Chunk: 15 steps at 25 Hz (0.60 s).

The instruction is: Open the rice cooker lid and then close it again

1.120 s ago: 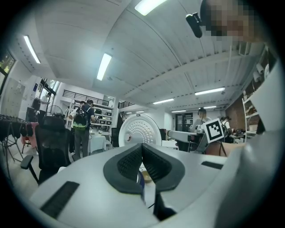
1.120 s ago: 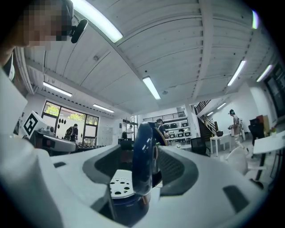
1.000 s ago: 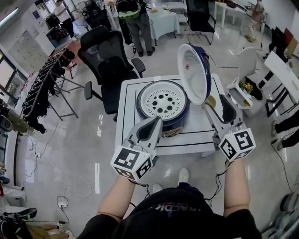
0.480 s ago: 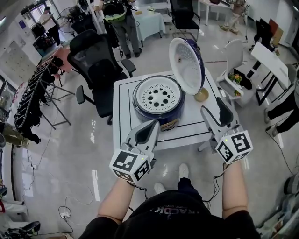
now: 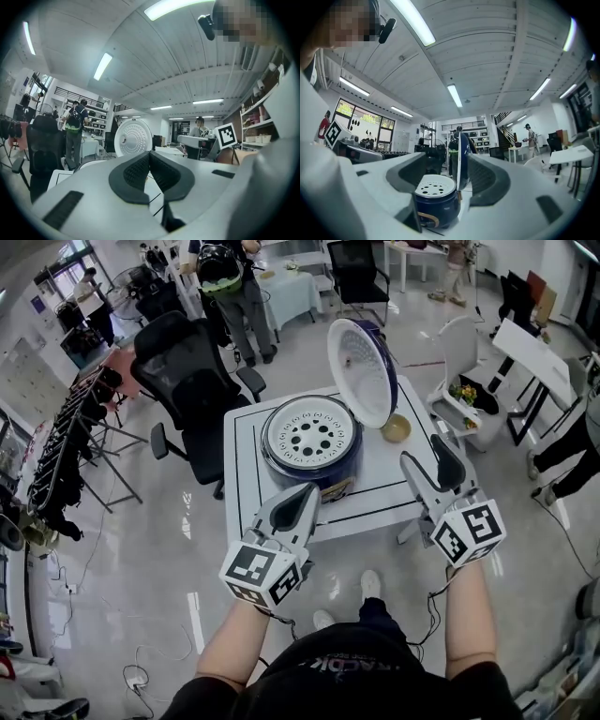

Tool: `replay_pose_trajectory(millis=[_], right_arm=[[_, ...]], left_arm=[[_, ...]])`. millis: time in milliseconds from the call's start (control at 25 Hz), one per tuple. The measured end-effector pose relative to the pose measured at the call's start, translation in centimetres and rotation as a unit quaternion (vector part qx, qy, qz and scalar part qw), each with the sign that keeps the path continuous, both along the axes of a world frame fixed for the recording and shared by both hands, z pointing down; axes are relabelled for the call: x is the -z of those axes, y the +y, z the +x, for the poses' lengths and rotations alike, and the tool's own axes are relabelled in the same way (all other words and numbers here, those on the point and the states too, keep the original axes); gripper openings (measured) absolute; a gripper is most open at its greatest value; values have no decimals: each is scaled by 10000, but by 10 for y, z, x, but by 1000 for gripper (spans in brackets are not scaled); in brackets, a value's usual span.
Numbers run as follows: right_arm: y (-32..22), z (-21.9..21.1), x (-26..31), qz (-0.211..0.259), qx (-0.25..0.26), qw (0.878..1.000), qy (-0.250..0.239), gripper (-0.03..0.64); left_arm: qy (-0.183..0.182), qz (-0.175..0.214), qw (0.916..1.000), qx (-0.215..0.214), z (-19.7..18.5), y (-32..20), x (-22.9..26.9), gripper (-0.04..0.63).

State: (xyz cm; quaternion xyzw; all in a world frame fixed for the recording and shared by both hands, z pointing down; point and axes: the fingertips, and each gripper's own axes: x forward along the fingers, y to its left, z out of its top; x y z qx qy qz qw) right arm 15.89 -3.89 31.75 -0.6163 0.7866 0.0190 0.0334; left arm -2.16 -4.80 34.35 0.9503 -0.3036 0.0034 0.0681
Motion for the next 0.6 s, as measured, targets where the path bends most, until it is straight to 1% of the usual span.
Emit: replay_pose_trajectory(millis=[320,600], right_arm=[[-10,24,9,17,-6,9999,-119,262],[-37,51,4,-8,73,9997,-244,262]], left_arm=[[31,49,10000,-71,25,-7,10,5],[-17,49,9999,86,40,-29,8,5]])
